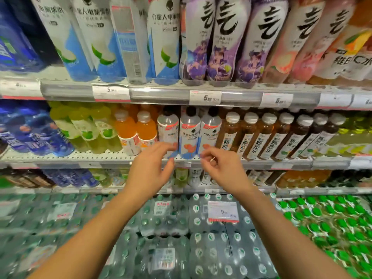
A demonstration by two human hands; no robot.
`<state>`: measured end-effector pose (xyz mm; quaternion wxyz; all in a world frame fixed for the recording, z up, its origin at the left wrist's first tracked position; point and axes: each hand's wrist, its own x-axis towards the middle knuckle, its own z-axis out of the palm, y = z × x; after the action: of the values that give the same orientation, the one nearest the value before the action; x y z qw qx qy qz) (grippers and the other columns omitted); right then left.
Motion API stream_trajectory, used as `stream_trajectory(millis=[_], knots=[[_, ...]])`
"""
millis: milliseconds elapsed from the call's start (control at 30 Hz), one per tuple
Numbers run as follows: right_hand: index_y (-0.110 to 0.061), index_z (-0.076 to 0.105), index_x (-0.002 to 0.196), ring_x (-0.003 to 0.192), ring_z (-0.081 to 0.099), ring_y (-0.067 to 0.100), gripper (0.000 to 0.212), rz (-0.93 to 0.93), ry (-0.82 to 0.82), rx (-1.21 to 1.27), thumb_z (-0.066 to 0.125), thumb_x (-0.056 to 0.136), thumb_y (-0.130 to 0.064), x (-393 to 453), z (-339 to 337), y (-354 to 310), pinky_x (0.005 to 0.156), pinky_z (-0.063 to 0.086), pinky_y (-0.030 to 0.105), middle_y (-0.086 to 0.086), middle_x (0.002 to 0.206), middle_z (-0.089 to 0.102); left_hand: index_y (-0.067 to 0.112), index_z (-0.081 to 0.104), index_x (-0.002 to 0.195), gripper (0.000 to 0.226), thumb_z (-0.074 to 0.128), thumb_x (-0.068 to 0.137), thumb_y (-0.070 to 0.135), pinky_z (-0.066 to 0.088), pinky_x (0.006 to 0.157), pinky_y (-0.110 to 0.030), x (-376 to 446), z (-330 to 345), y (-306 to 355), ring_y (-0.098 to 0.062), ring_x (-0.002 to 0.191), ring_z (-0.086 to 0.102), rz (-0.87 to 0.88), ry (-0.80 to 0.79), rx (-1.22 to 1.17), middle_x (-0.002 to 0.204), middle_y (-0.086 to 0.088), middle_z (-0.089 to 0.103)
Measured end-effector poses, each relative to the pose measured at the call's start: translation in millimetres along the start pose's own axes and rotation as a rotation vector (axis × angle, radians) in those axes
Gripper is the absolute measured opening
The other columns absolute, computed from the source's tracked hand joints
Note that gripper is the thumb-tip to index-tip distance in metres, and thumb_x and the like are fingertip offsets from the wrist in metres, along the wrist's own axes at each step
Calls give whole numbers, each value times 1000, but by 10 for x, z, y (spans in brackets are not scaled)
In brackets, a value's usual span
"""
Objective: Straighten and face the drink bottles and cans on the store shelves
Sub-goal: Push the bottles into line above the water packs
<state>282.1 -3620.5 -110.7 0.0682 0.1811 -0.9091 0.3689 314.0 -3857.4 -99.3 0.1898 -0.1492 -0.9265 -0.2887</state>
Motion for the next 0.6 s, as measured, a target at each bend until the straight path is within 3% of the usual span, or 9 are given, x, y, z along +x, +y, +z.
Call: stream_trajectory(millis=[67,167,233,300,333,400,600], knots=[[-19,74,108,85,70,15,39,62,-173,-93,52,87,-44,-48,303,166,82,56,37,-14,89,69,26,64,120,34,51,90,36,51,90,-32,-253,172,-294,-13,110,60,-96,-135,57,122,10,65],[-15,63,135,114,65,26,70,138,-449,-238,44,85,-60,-78,831,490,96,49,36,5,131,67,25,62,125,40,53,89,40,50,96,-38,-615,417,-684,-22,118,57,-209,-381,145,131,4,60],[-10,39,155,141,45,29,77,198,-610,-307,53,95,-56,-77,1164,710,112,37,37,12,158,43,22,59,132,45,59,90,37,48,103,-43,-791,502,-856,-28,128,52,-256,-526,209,144,-4,53],[-8,16,162,153,25,29,85,231,-672,-301,59,99,-46,-35,1435,866,120,30,39,12,169,15,19,49,144,56,61,93,39,42,110,-45,-922,511,-971,-33,138,43,-309,-666,270,157,-10,38],[-8,10,163,152,24,31,88,238,-648,-291,60,99,-44,2,1544,914,118,33,40,11,170,8,18,43,149,62,60,94,41,39,113,-45,-970,497,-1028,-33,142,38,-337,-722,294,161,-10,32],[-8,13,160,142,39,38,87,240,-543,-272,63,97,-40,107,1741,1001,105,45,46,10,166,15,20,35,154,66,57,96,43,36,115,-43,-1035,436,-1139,-32,145,32,-376,-796,330,165,-8,24],[-5,59,123,109,63,40,52,372,-336,-188,64,92,-46,469,2239,1179,86,53,45,21,117,65,20,33,155,67,57,98,44,35,116,-40,-1122,207,-1510,-30,146,32,-417,-876,397,164,-8,27]])
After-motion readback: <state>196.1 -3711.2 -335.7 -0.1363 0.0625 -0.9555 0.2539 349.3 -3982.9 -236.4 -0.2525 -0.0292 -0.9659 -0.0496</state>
